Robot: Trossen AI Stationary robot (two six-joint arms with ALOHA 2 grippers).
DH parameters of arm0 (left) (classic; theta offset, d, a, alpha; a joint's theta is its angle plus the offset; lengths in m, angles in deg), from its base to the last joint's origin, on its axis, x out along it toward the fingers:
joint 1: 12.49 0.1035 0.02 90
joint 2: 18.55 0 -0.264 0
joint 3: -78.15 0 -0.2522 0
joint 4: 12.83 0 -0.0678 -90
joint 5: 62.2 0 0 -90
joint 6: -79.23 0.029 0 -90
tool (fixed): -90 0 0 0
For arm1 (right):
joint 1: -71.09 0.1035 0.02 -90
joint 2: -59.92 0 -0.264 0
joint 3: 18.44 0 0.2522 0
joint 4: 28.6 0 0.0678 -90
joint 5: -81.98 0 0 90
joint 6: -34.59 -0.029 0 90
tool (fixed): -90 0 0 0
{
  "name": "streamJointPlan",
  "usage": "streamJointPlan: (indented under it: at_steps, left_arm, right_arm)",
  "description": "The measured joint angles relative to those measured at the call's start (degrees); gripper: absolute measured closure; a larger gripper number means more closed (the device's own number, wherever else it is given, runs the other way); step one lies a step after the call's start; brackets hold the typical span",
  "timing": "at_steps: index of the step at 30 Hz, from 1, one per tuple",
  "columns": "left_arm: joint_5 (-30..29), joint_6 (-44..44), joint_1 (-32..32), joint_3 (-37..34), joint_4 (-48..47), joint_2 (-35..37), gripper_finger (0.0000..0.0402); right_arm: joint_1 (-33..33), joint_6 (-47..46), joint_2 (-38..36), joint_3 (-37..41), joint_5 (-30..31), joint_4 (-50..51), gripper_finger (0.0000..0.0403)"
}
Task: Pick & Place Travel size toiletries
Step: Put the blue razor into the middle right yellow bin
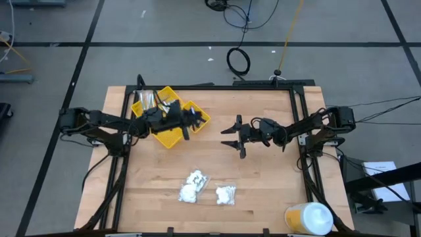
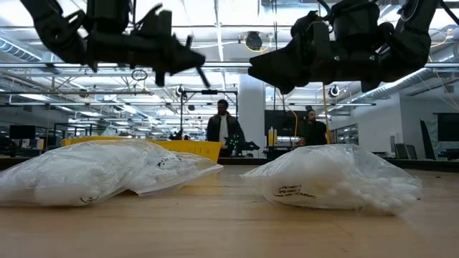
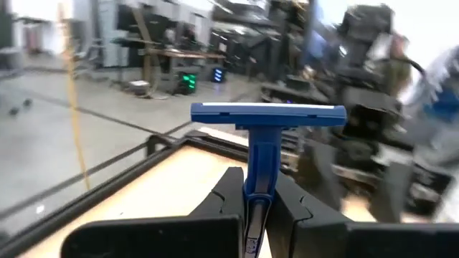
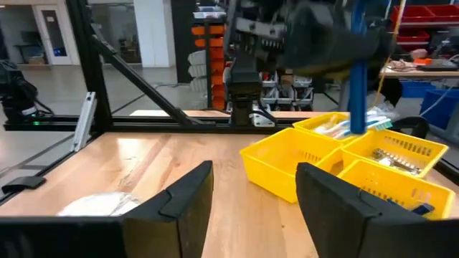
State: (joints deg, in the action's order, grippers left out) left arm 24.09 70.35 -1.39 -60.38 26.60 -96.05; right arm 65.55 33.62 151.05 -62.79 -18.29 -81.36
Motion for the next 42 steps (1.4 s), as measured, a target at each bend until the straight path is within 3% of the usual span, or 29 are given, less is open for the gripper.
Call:
streamJointPlan:
  at_steps: [5, 13, 23, 34, 42]
  left_arm:
    - [-2.91, -7.29, 2.47, -3.79, 1.51, -2.06, 0.0389]
    - [-8.05, -13.19, 3.44, -4.01, 2.43, -8.36, 0.0378]
    - [-8.54, -18.85, 6.94, -3.99, -4.10, -10.59, 0.0382]
    - [-8.48, -19.65, 7.64, -3.99, -6.42, -10.61, 0.0260]
    - [-8.43, -14.05, 7.64, -3.99, -6.13, -10.61, 0.0187]
  right_arm:
    - [-0.45, -0.07, 0.00, 0.00, 0.07, -0.06, 0.0226]
    - [-0.46, 0.04, 0.00, 0.00, 0.11, 0.00, 0.0230]
    - [-0.46, 0.10, 0.00, 0.00, -0.03, 1.42, 0.0232]
    - [-0.47, 0.13, 0.00, 0.00, -0.04, 1.73, 0.0233]
    - [-0.48, 0.13, 0.00, 0.00, -0.04, 2.47, 0.0234]
